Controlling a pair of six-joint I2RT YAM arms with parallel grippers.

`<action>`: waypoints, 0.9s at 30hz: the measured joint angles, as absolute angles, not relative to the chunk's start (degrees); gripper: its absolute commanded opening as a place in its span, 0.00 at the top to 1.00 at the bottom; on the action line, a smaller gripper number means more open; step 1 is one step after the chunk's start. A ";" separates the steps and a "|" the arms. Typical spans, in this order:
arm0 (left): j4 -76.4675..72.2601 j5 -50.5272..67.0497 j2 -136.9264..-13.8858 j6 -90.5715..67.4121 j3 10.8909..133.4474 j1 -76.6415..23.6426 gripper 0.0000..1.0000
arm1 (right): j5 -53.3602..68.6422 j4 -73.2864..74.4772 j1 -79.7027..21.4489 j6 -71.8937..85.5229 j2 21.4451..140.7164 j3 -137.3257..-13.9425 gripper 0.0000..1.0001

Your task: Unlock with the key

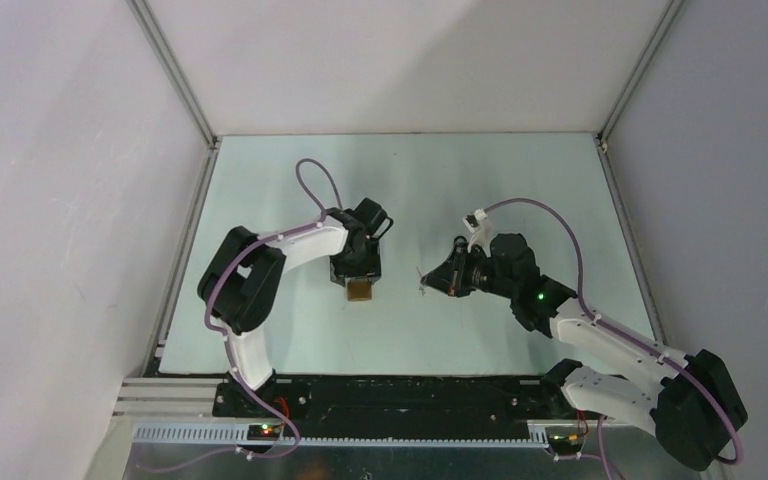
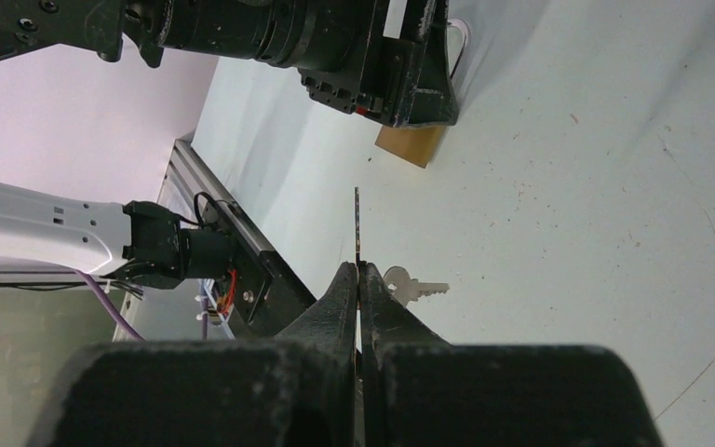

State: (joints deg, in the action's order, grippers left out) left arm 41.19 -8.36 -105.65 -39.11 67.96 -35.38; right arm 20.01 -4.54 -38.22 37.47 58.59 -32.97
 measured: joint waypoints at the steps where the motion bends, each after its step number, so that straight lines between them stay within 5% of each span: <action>1: 41.19 -8.40 -105.65 -39.16 67.96 -35.51 0.29 | 19.88 -4.58 -38.33 37.47 58.59 -32.88 1.00; 8: 41.23 -8.69 -105.73 -40.56 67.96 -36.53 0.28 | 18.98 -4.62 -39.46 37.47 58.59 -32.67 1.00; 17: 41.32 -9.28 -105.82 -42.13 68.12 -37.21 0.69 | 17.89 -4.99 -40.49 37.41 58.63 -32.67 1.00; 27: 41.93 -7.11 -101.73 -47.03 66.02 -37.15 0.90 | 16.69 -9.32 -43.51 37.95 61.39 -30.48 1.00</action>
